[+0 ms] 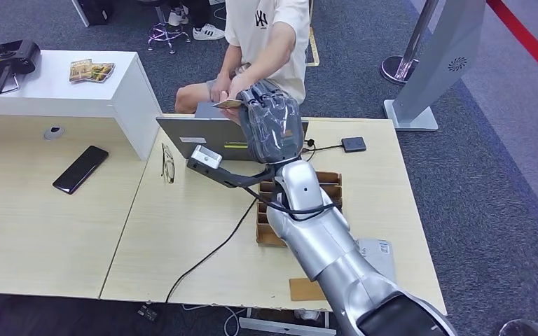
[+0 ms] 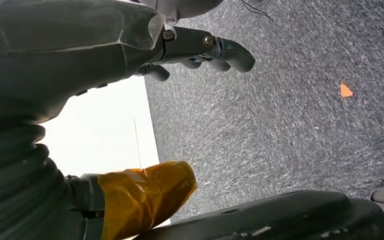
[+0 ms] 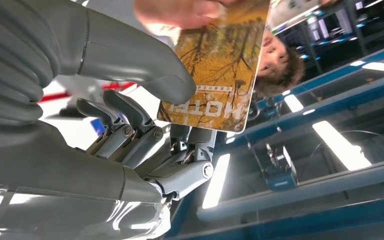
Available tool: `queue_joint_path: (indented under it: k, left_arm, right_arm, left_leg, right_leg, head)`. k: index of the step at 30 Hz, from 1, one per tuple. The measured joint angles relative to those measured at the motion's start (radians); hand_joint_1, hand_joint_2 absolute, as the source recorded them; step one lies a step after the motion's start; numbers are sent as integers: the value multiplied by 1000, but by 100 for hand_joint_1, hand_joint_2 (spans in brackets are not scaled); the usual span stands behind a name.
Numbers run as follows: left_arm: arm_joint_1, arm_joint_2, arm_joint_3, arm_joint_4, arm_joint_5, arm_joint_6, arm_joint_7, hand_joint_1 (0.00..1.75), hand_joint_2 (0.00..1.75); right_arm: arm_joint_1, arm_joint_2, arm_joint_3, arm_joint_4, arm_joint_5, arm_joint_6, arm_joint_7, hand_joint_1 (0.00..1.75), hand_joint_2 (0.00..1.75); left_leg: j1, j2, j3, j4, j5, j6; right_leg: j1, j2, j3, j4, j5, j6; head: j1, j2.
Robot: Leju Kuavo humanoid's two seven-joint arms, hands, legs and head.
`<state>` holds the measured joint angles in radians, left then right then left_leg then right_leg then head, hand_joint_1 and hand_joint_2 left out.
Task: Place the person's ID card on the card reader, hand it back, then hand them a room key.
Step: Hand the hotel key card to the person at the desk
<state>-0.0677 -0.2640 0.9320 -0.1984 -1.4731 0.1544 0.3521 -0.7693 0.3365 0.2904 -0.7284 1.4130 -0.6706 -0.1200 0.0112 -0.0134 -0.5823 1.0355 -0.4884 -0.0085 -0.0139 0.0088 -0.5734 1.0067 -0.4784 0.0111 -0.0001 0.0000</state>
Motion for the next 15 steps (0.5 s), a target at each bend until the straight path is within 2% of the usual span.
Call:
queue_joint_path:
  k: [7,11,15]
  left_arm:
    - [-1,0,-7,0,-4,-2,0,0,175]
    - [-2,0,-12,0,-4,-4,0,0,175]
    - [-2,0,-12,0,-8,-4,0,0,175]
  right_arm:
    - [27,0,-47,-13,64,0,20,175,175]
    - [31,-1,-56,-13,100,0,51,0,175]
    - [36,-1,-56,4,104,0,64,0,175]
  left_leg:
    - [0,1,-1,0,0,0]
    - [0,1,-2,0,0,0]
    - [0,1,-2,0,0,0]
  right_leg:
    - [0,1,-1,0,0,0]
    - [0,1,-2,-1,0,0]
    - [0,1,-3,-1,0,0]
  head:
    - [0,0]
    - [0,0]
    - [0,0]
